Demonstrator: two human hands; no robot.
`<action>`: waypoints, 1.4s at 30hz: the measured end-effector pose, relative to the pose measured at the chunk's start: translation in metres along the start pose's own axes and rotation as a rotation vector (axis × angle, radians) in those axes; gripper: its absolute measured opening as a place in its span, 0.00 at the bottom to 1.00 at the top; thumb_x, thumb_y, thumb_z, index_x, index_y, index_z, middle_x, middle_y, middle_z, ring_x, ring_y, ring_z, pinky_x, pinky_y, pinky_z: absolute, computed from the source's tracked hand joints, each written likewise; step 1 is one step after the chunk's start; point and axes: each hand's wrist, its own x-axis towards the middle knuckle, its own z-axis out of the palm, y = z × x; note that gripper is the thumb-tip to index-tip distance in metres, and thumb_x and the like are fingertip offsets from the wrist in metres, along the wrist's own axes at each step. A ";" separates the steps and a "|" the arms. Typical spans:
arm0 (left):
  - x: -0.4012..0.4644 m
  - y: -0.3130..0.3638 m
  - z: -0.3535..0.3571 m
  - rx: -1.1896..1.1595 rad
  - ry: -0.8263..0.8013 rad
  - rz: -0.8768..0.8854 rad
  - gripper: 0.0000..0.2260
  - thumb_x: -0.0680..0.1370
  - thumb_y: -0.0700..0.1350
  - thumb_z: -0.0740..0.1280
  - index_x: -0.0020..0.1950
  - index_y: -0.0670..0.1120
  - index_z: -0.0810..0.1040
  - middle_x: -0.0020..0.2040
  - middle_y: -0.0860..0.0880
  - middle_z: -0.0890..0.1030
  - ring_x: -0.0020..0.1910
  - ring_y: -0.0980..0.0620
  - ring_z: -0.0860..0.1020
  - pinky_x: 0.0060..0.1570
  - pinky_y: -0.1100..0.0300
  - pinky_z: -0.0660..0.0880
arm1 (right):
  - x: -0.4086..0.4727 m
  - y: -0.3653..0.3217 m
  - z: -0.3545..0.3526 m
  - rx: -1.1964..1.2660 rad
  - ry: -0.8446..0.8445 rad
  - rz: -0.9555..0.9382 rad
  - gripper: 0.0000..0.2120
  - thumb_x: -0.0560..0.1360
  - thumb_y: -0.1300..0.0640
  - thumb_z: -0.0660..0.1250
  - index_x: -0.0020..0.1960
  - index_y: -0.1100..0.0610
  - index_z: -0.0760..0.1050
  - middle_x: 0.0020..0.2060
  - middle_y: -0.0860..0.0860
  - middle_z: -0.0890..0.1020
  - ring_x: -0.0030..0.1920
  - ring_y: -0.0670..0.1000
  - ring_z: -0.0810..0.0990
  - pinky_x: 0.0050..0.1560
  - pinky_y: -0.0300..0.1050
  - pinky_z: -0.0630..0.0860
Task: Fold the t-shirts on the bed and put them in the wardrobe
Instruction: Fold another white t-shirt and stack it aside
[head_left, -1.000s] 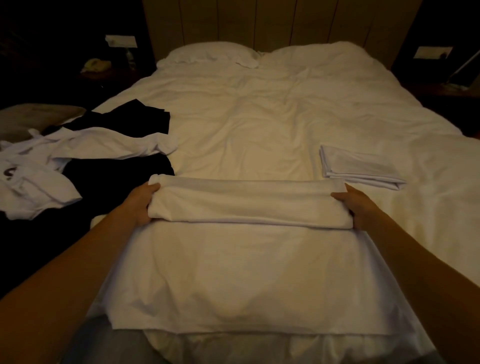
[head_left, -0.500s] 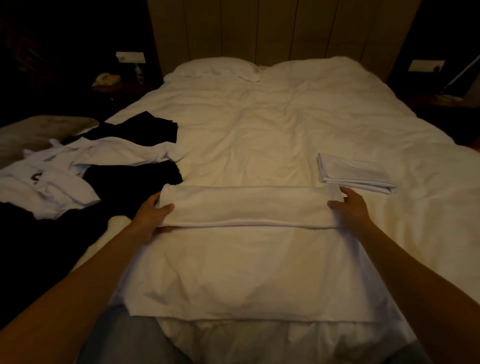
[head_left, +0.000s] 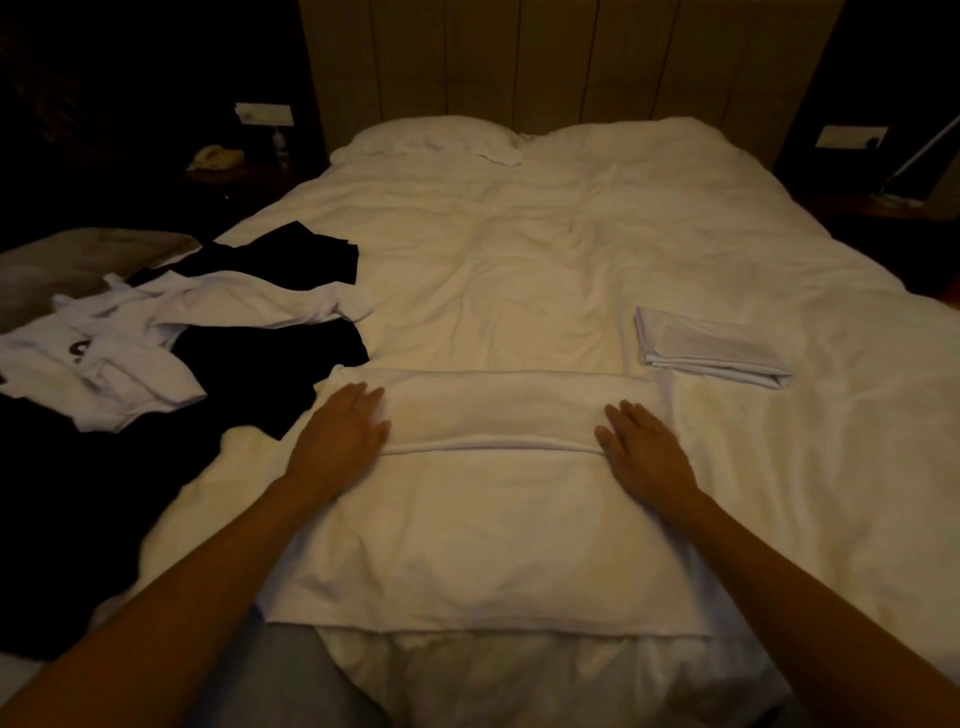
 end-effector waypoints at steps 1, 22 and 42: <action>0.000 -0.002 0.005 -0.004 -0.073 -0.003 0.31 0.79 0.60 0.49 0.76 0.44 0.67 0.75 0.40 0.67 0.74 0.42 0.65 0.71 0.51 0.61 | 0.002 0.002 0.000 -0.010 0.007 0.026 0.25 0.83 0.46 0.54 0.75 0.57 0.65 0.75 0.58 0.65 0.76 0.58 0.61 0.75 0.49 0.55; 0.112 0.019 0.038 -0.126 -0.019 0.012 0.32 0.75 0.63 0.45 0.53 0.42 0.78 0.51 0.40 0.78 0.53 0.39 0.75 0.54 0.49 0.71 | 0.103 0.005 0.011 -0.002 0.032 0.017 0.25 0.83 0.44 0.51 0.67 0.60 0.74 0.63 0.61 0.77 0.63 0.62 0.75 0.64 0.52 0.68; 0.127 0.010 0.035 -0.080 -0.091 0.048 0.20 0.83 0.56 0.55 0.38 0.45 0.70 0.40 0.46 0.76 0.42 0.44 0.76 0.41 0.53 0.68 | 0.124 0.002 0.011 -0.052 0.085 -0.169 0.20 0.82 0.44 0.55 0.51 0.57 0.78 0.46 0.59 0.79 0.50 0.61 0.77 0.49 0.52 0.70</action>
